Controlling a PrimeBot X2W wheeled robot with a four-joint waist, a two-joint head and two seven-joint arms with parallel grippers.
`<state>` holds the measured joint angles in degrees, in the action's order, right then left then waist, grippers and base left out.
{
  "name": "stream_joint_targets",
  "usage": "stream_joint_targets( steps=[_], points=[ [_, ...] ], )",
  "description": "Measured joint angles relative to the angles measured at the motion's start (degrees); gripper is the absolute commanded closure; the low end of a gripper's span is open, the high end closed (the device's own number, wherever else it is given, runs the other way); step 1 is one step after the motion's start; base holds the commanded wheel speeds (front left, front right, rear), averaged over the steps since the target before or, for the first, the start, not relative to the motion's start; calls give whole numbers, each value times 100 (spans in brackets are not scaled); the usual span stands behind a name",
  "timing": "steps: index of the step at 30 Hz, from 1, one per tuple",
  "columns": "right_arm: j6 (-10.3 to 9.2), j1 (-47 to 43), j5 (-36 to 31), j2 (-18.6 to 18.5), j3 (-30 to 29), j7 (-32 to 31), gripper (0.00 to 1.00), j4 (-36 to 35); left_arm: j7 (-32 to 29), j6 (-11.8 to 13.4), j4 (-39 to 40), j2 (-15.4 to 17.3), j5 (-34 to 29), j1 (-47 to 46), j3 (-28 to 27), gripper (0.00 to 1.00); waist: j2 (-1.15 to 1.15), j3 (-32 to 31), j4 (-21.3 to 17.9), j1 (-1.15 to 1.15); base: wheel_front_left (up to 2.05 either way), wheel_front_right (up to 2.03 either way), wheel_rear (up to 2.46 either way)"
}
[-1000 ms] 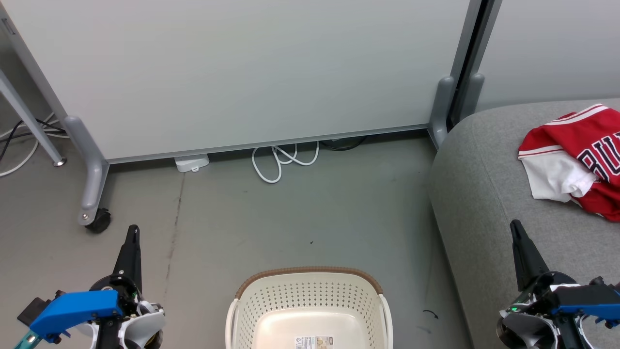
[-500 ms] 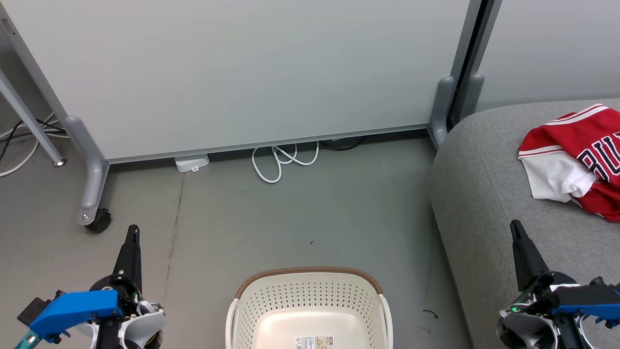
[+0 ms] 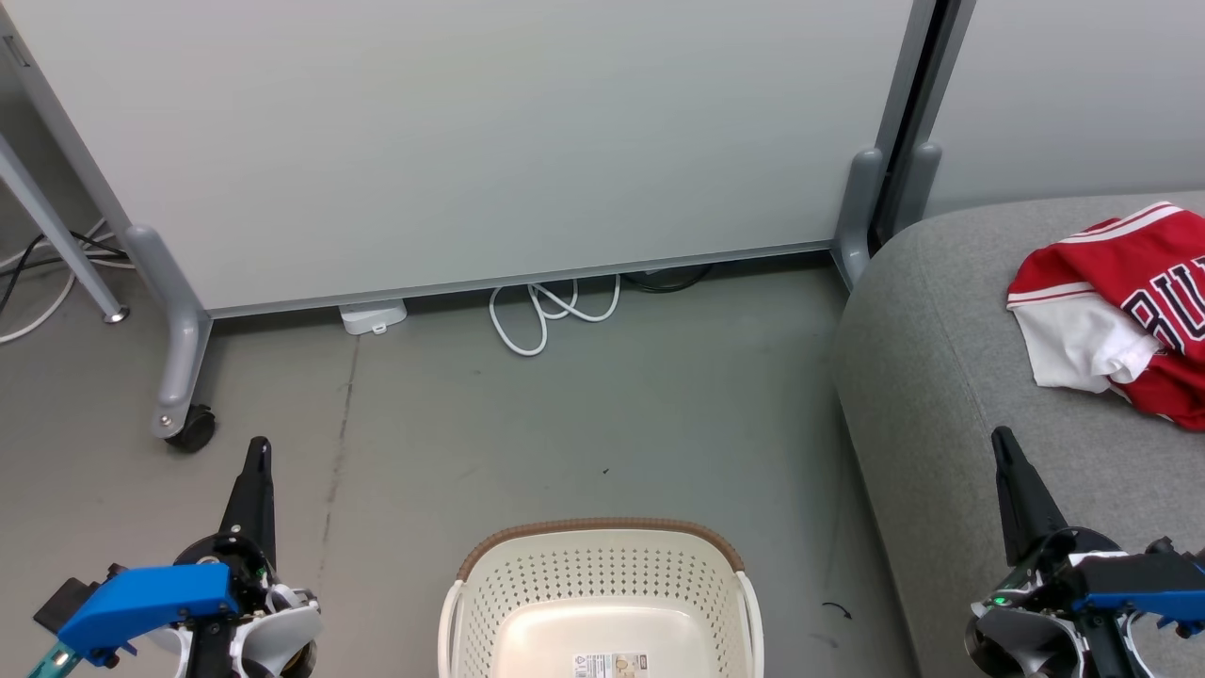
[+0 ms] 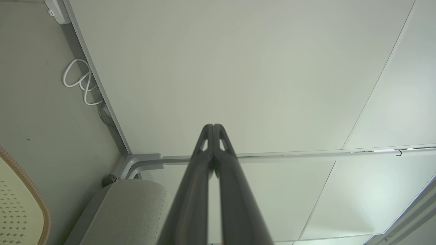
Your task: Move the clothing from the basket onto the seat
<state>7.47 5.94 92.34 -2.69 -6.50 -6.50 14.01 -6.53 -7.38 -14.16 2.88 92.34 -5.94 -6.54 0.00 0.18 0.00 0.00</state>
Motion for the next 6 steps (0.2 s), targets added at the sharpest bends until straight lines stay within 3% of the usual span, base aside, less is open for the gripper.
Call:
stream_joint_targets(
  steps=[6],
  points=[
    [0,0,0,0,0,0,100,0,-1,0,0,0,0,0,0,100,0,0,0,0,0,0,0]
  ],
)
